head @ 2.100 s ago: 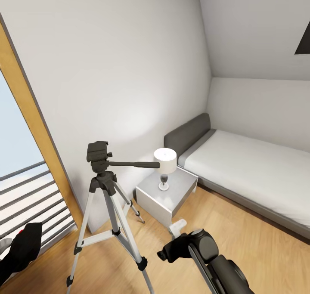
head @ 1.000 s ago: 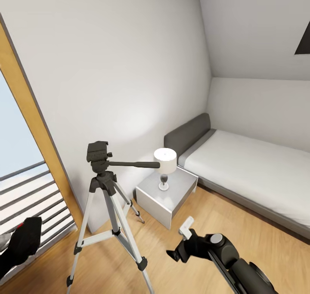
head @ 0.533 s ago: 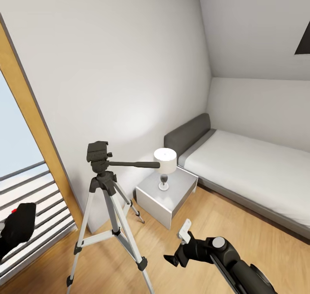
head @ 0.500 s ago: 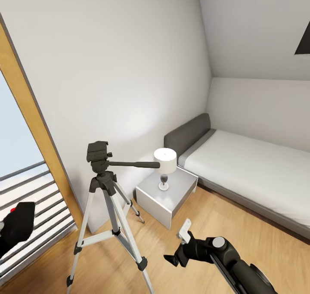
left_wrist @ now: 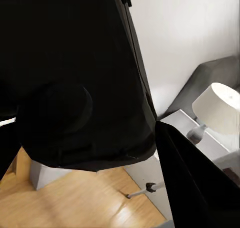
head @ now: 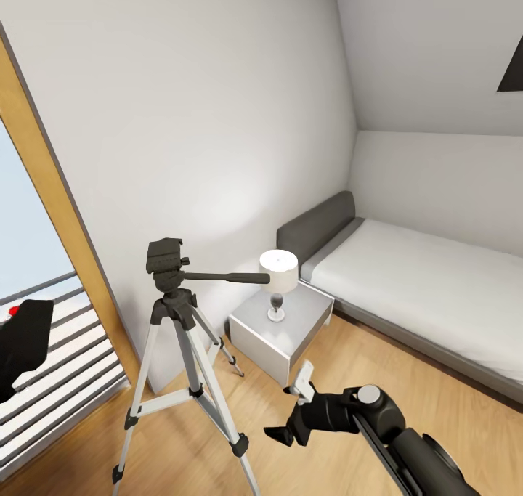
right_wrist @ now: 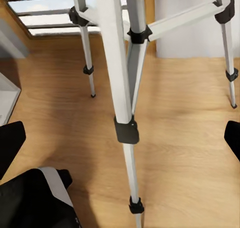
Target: Attach the digital camera to the camera tripod in the bedroom.
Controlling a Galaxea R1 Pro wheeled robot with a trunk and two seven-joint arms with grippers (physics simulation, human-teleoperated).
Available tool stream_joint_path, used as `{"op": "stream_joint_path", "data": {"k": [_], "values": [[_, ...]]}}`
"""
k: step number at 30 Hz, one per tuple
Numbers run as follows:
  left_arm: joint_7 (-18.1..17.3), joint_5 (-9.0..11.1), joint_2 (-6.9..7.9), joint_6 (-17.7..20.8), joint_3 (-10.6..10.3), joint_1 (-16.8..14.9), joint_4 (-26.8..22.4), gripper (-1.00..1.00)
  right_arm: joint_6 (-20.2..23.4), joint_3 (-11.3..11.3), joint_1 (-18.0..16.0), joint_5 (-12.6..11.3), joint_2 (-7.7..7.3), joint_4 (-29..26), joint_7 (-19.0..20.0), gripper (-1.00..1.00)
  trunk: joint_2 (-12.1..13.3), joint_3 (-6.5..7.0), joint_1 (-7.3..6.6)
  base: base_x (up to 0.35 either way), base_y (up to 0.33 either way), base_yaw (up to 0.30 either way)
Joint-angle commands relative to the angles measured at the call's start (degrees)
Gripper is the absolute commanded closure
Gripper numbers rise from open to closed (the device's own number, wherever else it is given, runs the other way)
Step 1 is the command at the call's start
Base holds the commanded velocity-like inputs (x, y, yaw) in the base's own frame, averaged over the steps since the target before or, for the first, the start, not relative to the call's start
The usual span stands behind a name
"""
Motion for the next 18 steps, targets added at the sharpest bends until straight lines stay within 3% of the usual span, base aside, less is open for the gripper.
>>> {"op": "stream_joint_path", "data": {"k": [1,5,8,9,10,13,18], "values": [[-0.7,0.1,0.36,0.3,0.1,0.0,-0.1,1.0,0.4,0.0,-0.1,0.2,-0.01,-0.6,0.4,-1.0,-0.1,-0.09,0.02,0.0,0.0,0.0],[-2.0,-0.5,1.24,0.0,0.3,-0.1,-0.1,1.0,0.6,-0.3,-0.1,0.1,-0.01,-2.4,0.7,-1.0,-0.1,-0.09,0.02,0.0,0.0,0.0],[-2.6,-2.3,2.48,-0.1,0.3,-0.1,-0.1,1.0,0.8,-0.7,0.0,0.0,-0.03,-4.4,0.8,-1.0,-0.1,-0.09,0.02,0.0,0.0,0.0],[-2.9,-4.0,3.33,0.0,0.3,-0.2,-0.2,1.0,0.8,-0.9,0.1,0.0,-0.04,-5.3,0.8,-1.0,-0.1,-0.09,0.02,0.0,0.0,0.0],[-2.9,-4.0,3.33,0.0,0.3,-0.2,-0.2,1.0,0.8,-0.9,0.1,0.0,-0.04,-5.3,0.8,-1.0,-0.1,-0.09,0.02,0.0,0.0,0.0],[-3.1,-7.5,4.37,0.1,0.2,-0.2,-0.2,1.0,1.0,-0.9,0.2,0.3,-0.1,-6.3,0.9,-1.0,-0.1,-0.09,0.02,0.0,0.0,0.0],[-3.4,-10.4,5.44,0.1,0.1,-0.3,-0.3,1.0,3.3,-0.9,0.4,0.4,-0.14,-7.3,0.9,-1.0,-0.1,-0.09,0.02,0.0,0.0,0.0]]}}
